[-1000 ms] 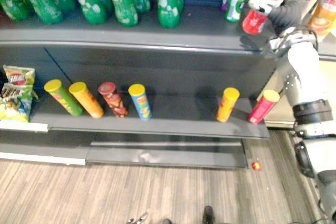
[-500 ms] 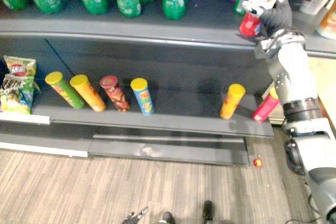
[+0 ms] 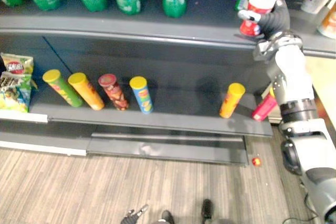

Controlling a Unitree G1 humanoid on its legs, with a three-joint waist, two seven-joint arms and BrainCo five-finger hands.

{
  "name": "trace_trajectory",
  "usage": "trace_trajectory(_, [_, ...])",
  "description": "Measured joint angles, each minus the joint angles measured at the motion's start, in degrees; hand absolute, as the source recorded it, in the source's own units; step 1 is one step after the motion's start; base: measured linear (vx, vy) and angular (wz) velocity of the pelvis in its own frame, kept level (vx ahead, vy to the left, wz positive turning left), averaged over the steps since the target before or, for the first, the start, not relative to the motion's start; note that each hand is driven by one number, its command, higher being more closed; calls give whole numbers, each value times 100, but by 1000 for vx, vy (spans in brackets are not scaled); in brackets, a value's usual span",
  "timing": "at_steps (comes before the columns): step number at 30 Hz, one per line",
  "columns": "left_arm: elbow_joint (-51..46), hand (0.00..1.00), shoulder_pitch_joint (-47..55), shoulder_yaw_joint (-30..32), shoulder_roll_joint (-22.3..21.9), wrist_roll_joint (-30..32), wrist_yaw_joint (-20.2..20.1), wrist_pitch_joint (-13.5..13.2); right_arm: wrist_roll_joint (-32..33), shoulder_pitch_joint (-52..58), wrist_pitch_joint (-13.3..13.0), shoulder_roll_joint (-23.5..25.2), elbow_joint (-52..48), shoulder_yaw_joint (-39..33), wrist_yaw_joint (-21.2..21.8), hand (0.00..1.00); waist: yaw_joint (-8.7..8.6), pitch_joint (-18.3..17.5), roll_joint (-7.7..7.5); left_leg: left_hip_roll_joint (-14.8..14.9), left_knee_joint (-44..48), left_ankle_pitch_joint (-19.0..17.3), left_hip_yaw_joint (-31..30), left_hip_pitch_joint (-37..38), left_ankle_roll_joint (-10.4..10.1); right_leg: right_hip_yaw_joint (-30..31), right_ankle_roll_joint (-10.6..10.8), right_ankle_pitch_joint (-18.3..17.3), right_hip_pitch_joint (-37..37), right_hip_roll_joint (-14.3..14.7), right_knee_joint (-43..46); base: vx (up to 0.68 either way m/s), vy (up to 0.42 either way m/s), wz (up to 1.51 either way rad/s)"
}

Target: Put the gum and the chips on the shelf.

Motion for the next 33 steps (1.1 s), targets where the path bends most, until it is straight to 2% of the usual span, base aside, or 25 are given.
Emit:
trace_trajectory(8, [0,0,0,31,-1,0,14,0,-107,48,-86,6,-4,-43,-84,0,-1,2,-3,0,0,4,-26,3,4,-47,0,0,15,-5,0,0,0,1])
trace_trajectory(18, [-104,0,19,102,-14,15,191,0,-341,357,-142,29,-366,-713,-753,0,4,18,-31,0,0,23,-139,9,8,-160,0,-1,67,-17,0,-13,-4,6])
trace_trajectory(21, [-114,0,18,111,-16,27,227,-1,-551,356,-170,19,-793,-943,-974,0,-4,18,-31,3,0,25,-152,10,7,-185,0,-1,74,-17,-1,-7,-2,1])
trace_trajectory(25, [-117,0,18,114,-15,33,259,-2,-722,350,-372,10,-1353,-1162,-1313,0,-6,17,-32,5,0,32,-169,13,11,-230,1,-1,88,-21,0,-15,-4,2])
trace_trajectory(30, [-120,0,17,196,-41,79,398,-3,-861,348,-465,13,-2080,-1207,-1520,0,-5,17,-32,8,0,42,-175,13,7,-245,0,-1,92,-21,0,-20,-5,1])
trace_trajectory(33, [-119,0,18,218,-51,80,450,-2,-896,350,-636,48,-2533,-1234,-1521,0,-5,17,-32,8,0,45,-175,12,6,-247,0,-1,93,-21,0,-12,-3,0])
